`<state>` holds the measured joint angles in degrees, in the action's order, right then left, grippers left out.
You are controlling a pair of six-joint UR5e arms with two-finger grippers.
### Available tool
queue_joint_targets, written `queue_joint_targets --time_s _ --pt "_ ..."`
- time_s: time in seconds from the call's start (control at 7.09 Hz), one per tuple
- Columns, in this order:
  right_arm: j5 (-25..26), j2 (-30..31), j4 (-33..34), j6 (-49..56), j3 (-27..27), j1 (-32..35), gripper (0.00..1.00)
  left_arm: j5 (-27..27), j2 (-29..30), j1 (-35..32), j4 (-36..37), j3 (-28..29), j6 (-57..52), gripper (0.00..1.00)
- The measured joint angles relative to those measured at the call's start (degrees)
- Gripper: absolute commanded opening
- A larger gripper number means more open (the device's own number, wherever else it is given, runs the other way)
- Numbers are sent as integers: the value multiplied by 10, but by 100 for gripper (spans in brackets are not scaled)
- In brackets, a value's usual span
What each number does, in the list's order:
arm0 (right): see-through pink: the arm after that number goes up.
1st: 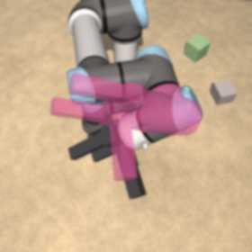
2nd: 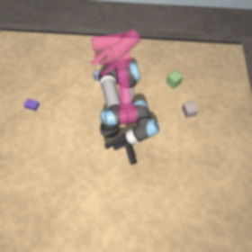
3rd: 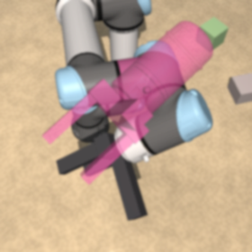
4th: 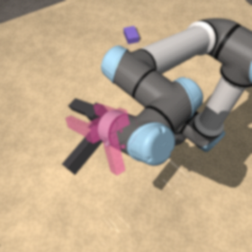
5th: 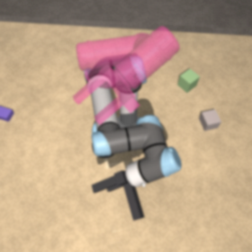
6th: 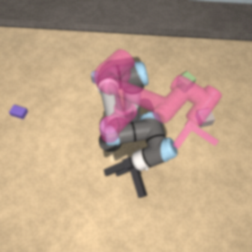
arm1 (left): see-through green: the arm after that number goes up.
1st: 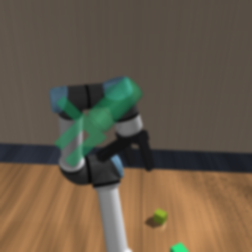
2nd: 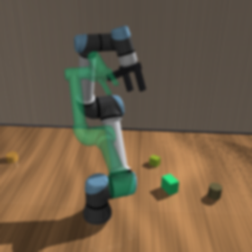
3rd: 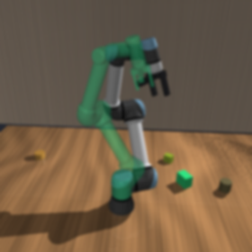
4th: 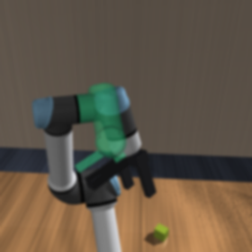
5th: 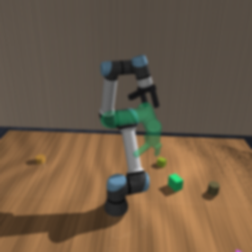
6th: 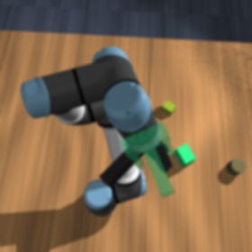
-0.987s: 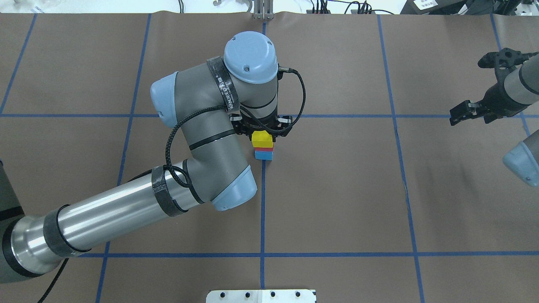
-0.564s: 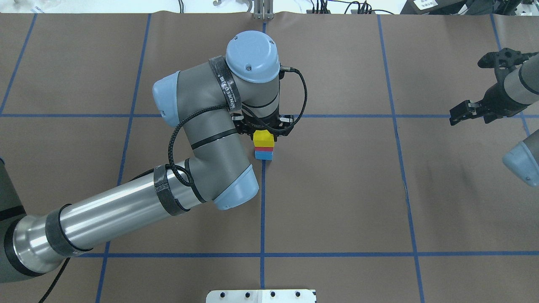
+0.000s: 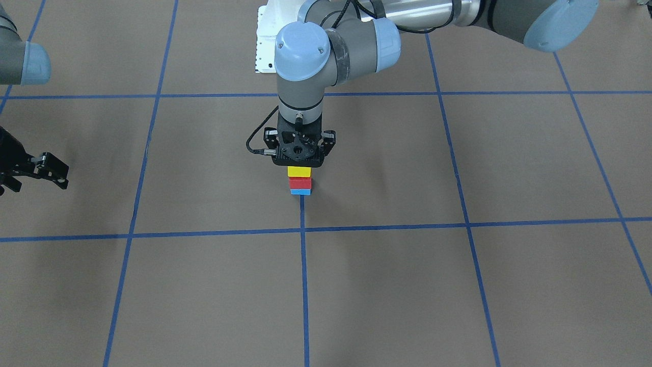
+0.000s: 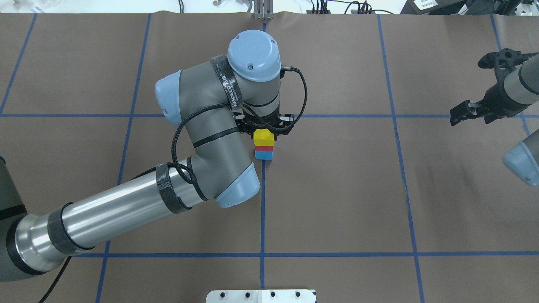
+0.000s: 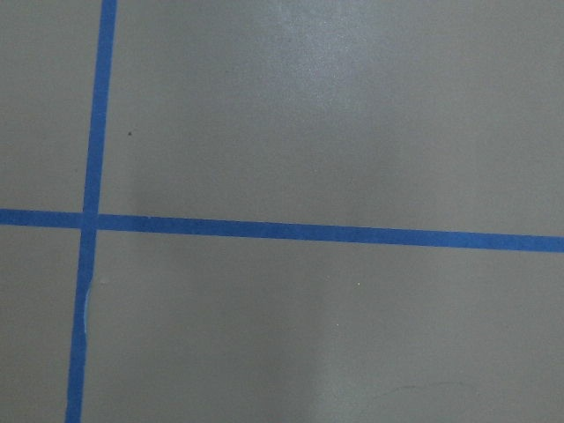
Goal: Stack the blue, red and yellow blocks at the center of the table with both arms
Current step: 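Lower the yellow cube onto the red cube and open the left gripper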
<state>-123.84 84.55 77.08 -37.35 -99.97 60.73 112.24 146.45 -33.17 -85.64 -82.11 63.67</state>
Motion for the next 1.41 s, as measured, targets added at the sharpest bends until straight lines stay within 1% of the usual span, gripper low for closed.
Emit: queue_joint_targets --time_s 0.42,1.41 --pt "0 0 0 0 1 0 100 0 1 0 -11 6 18 0" --pt "0 -1 0 -2 2 -1 100 0 0 -1 -11 6 18 0"
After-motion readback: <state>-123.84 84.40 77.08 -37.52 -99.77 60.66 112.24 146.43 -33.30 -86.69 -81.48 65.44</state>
